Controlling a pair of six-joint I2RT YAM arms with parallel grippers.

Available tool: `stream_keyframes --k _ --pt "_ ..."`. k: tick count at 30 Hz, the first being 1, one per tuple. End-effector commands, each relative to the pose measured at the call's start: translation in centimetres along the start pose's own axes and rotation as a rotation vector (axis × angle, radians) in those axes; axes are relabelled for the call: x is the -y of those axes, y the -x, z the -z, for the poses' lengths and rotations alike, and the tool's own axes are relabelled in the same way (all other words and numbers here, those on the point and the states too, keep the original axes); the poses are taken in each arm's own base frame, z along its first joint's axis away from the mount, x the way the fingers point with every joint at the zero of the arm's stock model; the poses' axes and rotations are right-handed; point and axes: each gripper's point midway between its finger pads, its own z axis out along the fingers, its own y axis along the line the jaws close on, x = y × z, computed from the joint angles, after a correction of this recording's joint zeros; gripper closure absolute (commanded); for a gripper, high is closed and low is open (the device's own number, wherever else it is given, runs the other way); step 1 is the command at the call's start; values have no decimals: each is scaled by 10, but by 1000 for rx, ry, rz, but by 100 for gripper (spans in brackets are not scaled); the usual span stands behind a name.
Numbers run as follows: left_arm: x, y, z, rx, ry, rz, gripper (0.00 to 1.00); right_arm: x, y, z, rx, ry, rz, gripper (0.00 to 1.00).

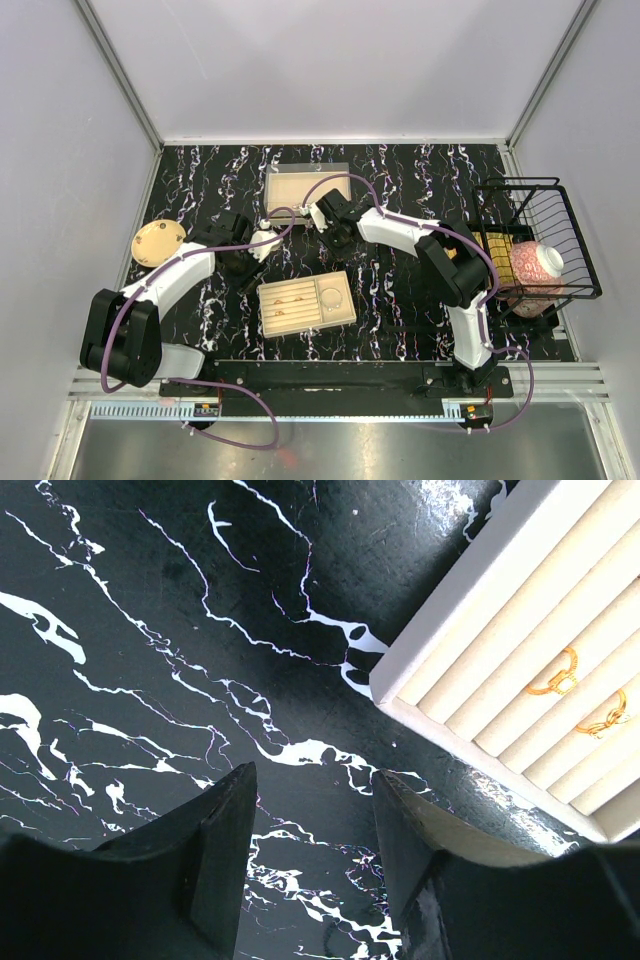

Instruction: Organize the mixed jewelry

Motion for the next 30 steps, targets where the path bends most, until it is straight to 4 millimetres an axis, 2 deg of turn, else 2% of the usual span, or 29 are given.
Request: stream_keyframes --k 1,4,8,10,13,15,16,18,19,21,22,24,25,26,27,28,29,30 --pt "-5 13 5 42 7 10 47 3 -14 -17 -49 -27 19 83" --pt "-5 15 6 45 10 3 47 4 -11 -13 -48 -28 25 91" --pt "-5 22 10 66 3 3 48 1 2 4 -30 -13 40 97" --pt "-3 32 17 100 -10 5 48 -2 10 13 -11 12 47 100" --pt "0 50 28 154 -40 0 48 -9 29 40 37 62 59 100" --pt "2 63 36 200 -71 -4 48 -20 31 52 41 122 78 100" --pt "6 66 39 208 -89 -3 48 -23 37 64 63 143 88 100" --pt "10 80 48 256 -129 1 49 -34 38 79 70 210 117 100" --pt "13 84 51 265 -154 18 49 -38 48 93 103 229 136 100" --pt "18 99 65 326 -220 41 51 -48 50 113 119 292 175 100" --pt "20 103 69 342 -250 69 51 -50 62 131 167 302 193 100" --pt "20 120 88 430 -329 105 51 -60 67 153 198 368 226 100" --pt "20 126 95 460 -361 123 51 -64 77 173 245 390 246 100" --pt "19 137 112 526 -415 124 51 -73 74 186 247 457 251 100" --pt "18 143 119 553 -440 122 51 -77 76 196 262 487 268 100" --pt "18 147 126 578 -463 110 50 -81 85 212 296 509 284 100" --pt "17 157 142 632 -491 88 50 -88 80 222 280 566 276 100" --pt "18 162 150 655 -508 73 49 -91 82 230 284 592 275 100"
